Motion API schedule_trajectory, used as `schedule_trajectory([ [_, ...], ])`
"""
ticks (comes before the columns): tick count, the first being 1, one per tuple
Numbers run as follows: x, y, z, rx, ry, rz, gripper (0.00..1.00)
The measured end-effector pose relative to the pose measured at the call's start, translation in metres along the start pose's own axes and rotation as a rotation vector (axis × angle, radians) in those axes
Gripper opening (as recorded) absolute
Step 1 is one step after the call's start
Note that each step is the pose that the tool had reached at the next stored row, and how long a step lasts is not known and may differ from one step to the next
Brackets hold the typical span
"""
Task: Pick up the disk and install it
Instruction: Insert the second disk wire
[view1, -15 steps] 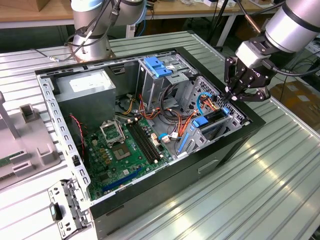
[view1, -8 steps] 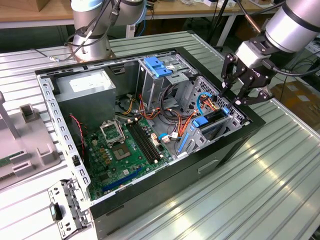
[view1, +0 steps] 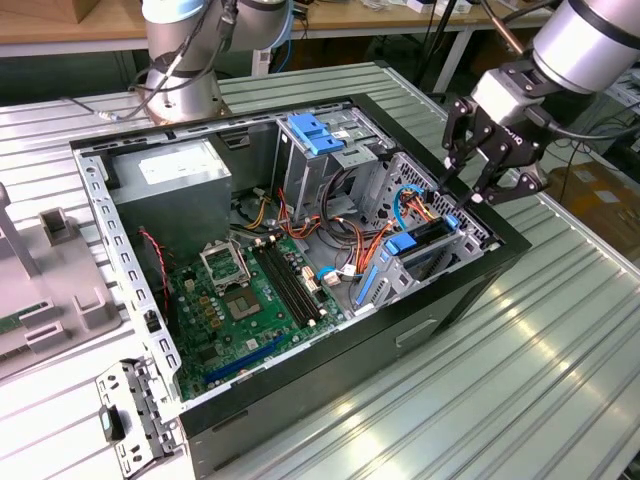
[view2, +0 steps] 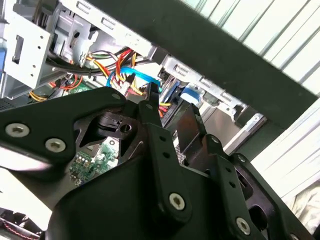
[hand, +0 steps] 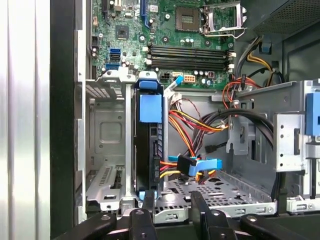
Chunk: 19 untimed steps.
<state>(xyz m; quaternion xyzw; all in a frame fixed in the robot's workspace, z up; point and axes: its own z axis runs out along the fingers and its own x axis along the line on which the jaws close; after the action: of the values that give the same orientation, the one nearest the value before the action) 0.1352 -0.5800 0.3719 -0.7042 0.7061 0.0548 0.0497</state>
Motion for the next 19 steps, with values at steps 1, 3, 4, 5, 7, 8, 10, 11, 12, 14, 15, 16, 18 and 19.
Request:
schedule_trajectory([
  [1,-0.0003,0.0019,0.0001,0.0001,-0.0001,0.000,0.42],
  [3,-0.0009,0.0061,0.0002,0.0001,-0.0002,0.000,0.42],
  [4,-0.0017,0.0080,0.0003,0.0001,-0.0002,0.000,0.42],
  [5,-0.0031,0.0093,0.0005,0.0001,-0.0001,0.000,0.42],
  [7,-0.0055,0.0184,0.0010,0.0001,-0.0003,0.000,0.42],
  [8,-0.0055,0.0204,0.0010,0.0001,-0.0002,0.000,0.42],
  [10,-0.0053,0.0240,0.0018,0.0001,-0.0004,0.000,0.42],
  [11,-0.0052,0.0243,0.0023,0.0001,-0.0004,0.000,0.42],
  [12,-0.0052,0.0243,0.0023,0.0001,-0.0002,0.000,0.42],
  [14,-0.0053,0.0243,0.0023,0.0001,-0.0002,0.000,0.42],
  [15,-0.0053,0.0244,0.0023,0.0000,-0.0002,0.000,0.42],
  [16,-0.0053,0.0244,0.0023,0.0001,-0.0003,0.000,0.41],
  [18,-0.0053,0.0244,0.0023,0.0001,-0.0003,0.000,0.34],
  [19,-0.0053,0.0244,0.0023,0.0001,-0.0003,0.000,0.27],
])
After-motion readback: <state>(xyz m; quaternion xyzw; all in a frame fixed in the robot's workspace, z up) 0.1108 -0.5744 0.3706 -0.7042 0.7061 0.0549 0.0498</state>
